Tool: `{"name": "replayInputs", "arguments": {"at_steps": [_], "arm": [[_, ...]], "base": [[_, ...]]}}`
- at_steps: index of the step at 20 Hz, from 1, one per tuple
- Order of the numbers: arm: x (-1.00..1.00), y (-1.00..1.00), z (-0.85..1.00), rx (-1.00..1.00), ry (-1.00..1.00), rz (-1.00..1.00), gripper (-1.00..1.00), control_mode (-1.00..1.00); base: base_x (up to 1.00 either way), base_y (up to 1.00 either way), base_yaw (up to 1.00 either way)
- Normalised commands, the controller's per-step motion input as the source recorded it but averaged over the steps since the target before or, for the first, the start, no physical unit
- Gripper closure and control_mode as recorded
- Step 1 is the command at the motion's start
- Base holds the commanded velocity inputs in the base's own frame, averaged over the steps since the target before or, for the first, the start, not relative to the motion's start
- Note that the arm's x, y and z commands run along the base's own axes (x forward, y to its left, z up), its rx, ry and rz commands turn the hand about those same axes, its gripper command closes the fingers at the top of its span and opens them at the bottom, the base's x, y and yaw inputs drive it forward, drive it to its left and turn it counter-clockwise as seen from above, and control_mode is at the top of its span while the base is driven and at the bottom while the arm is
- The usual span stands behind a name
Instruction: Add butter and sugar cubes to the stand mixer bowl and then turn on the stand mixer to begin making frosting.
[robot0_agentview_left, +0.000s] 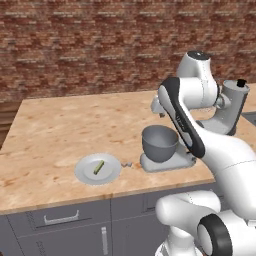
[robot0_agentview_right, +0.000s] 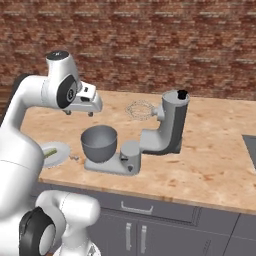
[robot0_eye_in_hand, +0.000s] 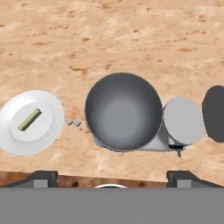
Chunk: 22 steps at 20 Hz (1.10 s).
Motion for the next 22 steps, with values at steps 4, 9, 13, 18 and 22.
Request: {"name": "replayInputs", "arguments": {"at_steps": [4,9,13,18,22], "arm": [[0.00,0.00,0.00,0.00,0.00,0.00,-1.00,1.00],[-0.04,0.10,0.00,0.00,0.01,0.00,-1.00,-1.00],[-0.21,-0.05,0.00,0.00,0.00,-0.02,-1.00,-1.00],[-0.19,-0.45,0.00,0.00,0.00,-0.03,-1.00,-1.00],[-0.16,-0.16,0.00,0.00,0.00,-0.01,-1.00,-1.00]], "base": [[-0.01,0.23,0.00],[-0.04,0.09,0.00],[0.00,0.00,0.00],[0.00,0.00,0.00],[0.00,0.00,0.00]]}}
